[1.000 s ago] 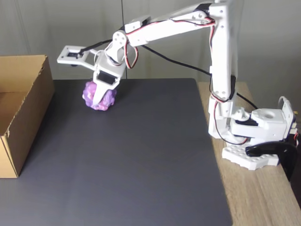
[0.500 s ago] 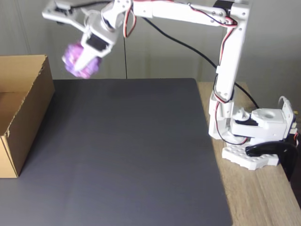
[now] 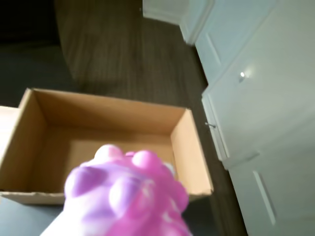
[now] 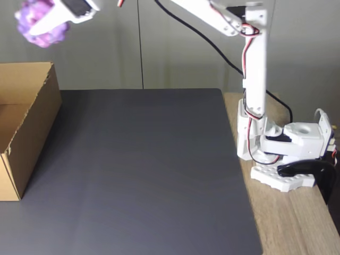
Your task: Grasp a ball and put it in the box.
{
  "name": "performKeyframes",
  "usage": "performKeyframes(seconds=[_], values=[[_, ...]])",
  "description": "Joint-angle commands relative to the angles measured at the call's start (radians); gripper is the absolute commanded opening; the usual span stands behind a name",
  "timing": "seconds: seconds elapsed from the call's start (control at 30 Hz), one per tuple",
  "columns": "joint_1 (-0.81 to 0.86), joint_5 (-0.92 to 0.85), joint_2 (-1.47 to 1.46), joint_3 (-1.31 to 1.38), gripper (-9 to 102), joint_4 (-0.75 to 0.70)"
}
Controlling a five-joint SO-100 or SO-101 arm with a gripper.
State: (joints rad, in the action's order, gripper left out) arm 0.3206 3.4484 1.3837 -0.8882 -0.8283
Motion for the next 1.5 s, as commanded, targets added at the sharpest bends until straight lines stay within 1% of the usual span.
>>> performKeyframes(seconds=[0.0, 0.1, 0.17, 0.57, 0.7, 0.9, 1.1, 1.3, 1.47], values=[[-0.04, -0.002, -0.029, 0.141, 17, 0.011], [-0.067, -0.002, -0.115, 0.25, 17, 0.012], [-0.081, -0.002, -0.163, 0.293, 17, 0.038], [-0.092, 0.011, -0.342, 0.295, 19, 0.328], [-0.094, 0.003, -0.408, 0.298, 19, 0.476], [-0.095, -0.006, -0.695, 0.664, 19, 0.44], [-0.078, -0.015, -0.75, 0.678, 21, 0.417], [-0.063, -0.005, -0.773, 0.678, 29, 0.426], [-0.063, 0.002, -0.785, 0.678, 31, 0.446]])
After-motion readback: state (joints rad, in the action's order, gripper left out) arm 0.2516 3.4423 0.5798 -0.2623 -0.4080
